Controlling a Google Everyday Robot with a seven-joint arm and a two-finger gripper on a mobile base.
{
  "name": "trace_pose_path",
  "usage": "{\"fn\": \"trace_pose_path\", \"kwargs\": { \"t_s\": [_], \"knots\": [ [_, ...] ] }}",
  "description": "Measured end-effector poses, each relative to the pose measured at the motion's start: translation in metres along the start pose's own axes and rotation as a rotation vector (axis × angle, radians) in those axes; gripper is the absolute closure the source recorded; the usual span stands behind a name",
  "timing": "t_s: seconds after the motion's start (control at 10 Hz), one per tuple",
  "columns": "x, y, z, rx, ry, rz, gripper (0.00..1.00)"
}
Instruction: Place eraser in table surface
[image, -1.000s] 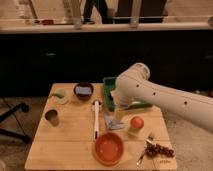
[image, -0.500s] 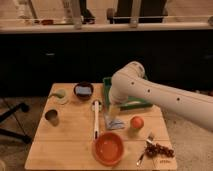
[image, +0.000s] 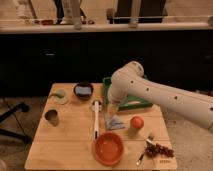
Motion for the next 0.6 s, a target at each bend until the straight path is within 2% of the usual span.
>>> {"fn": "trace_pose_path", "kwargs": {
  "t_s": [0.3,0.4,0.6],
  "knots": [
    [0.023,-0.026,0.003,0.010,-0.026,-0.039,0.20],
    [0.038,-0.045,0.006,0.026,-0.043,-0.058,0.20],
    [0.053,-0.057,0.008,0.049,-0.054,-0.064,0.20]
  ]
}}
